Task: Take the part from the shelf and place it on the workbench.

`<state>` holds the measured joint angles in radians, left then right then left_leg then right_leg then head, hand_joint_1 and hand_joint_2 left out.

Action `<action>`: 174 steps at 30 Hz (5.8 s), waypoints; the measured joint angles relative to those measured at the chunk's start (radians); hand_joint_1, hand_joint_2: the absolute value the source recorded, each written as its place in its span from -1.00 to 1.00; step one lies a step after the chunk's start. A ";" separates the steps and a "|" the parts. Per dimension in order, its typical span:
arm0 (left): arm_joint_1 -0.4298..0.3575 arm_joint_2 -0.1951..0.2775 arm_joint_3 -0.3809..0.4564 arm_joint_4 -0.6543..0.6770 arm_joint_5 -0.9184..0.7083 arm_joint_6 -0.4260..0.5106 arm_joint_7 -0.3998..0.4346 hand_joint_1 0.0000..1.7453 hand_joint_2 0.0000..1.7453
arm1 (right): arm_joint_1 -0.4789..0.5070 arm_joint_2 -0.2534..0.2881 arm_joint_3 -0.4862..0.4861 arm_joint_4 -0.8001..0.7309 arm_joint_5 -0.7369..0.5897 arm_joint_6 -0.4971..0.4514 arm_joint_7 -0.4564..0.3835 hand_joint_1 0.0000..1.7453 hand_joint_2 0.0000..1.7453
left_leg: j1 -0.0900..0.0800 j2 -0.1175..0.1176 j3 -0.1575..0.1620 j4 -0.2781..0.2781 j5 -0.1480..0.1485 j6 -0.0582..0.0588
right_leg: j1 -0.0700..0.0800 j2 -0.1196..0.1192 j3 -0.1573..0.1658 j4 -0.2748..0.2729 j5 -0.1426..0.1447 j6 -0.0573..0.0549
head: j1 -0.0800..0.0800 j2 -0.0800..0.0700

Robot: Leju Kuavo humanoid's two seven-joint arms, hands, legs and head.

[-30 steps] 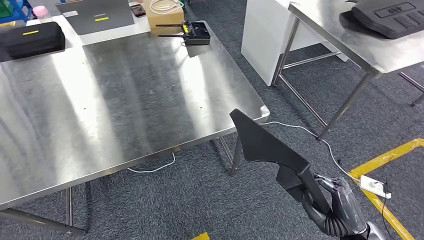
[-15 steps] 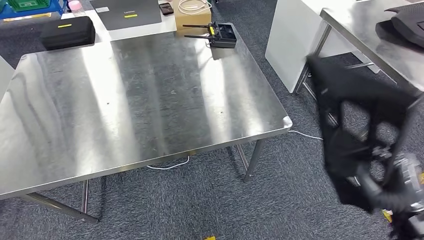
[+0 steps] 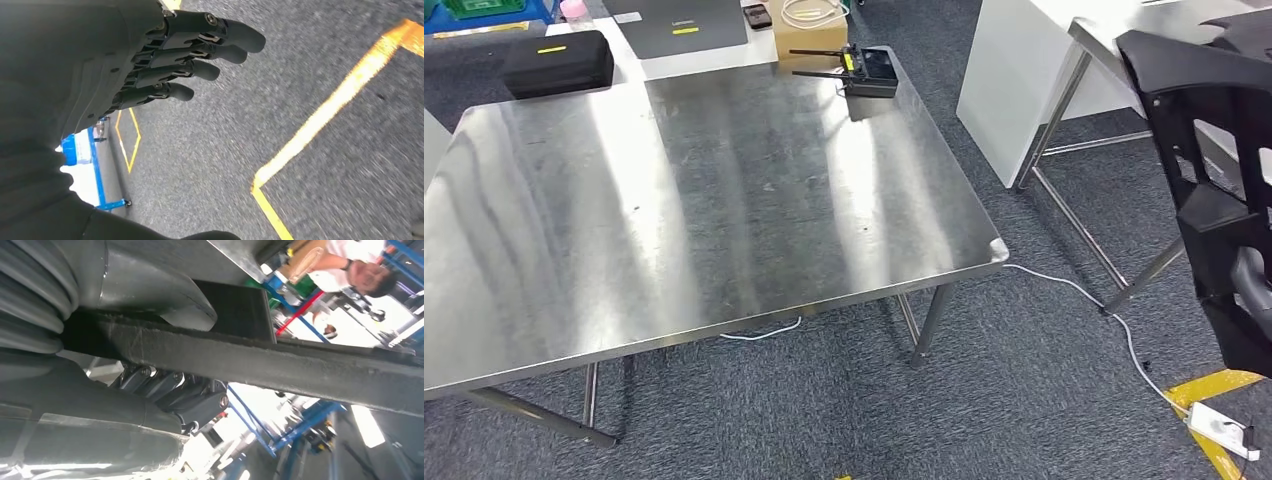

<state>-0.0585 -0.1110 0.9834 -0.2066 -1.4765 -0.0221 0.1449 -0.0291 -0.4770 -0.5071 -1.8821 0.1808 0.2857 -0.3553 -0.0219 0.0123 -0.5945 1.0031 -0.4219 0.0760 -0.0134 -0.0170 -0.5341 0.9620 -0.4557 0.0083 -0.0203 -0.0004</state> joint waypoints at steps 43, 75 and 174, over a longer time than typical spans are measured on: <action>-0.020 -0.002 0.024 -0.002 -0.009 -0.017 -0.032 -1.00 1.00 | -0.800 0.298 0.921 1.335 1.169 -0.805 0.081 1.00 1.00 | 0.013 -0.033 0.002 -0.028 0.033 -0.020 | -0.004 0.017 -0.069 0.038 0.034 0.029 | 0.005 0.000; -0.015 0.005 0.063 -0.001 0.017 0.028 -0.036 -1.00 1.00 | -0.777 0.460 0.968 1.500 1.158 -0.796 0.110 1.00 1.00 | 0.008 -0.021 -0.005 -0.023 0.034 -0.045 | -0.012 0.025 -0.027 -0.016 0.045 0.024 | 0.000 0.000; -0.032 0.011 0.167 -0.001 0.058 0.086 -0.024 -1.00 1.00 | -1.079 0.720 0.829 1.539 1.380 -0.970 0.164 1.00 1.00 | 0.009 -0.029 -0.021 -0.023 0.044 -0.037 | -0.011 0.015 -0.041 -0.014 0.049 0.030 | 0.000 0.000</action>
<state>-0.0907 -0.0996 1.1504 -0.2075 -1.4183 0.0641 0.1207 -1.1086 0.2434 0.3218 -0.3431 1.5604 -0.6847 -0.1909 -0.0130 -0.0163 -0.6151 0.9806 -0.3782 0.0393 -0.0249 -0.0020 -0.5749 0.9478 -0.4063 0.0387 -0.0198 -0.0004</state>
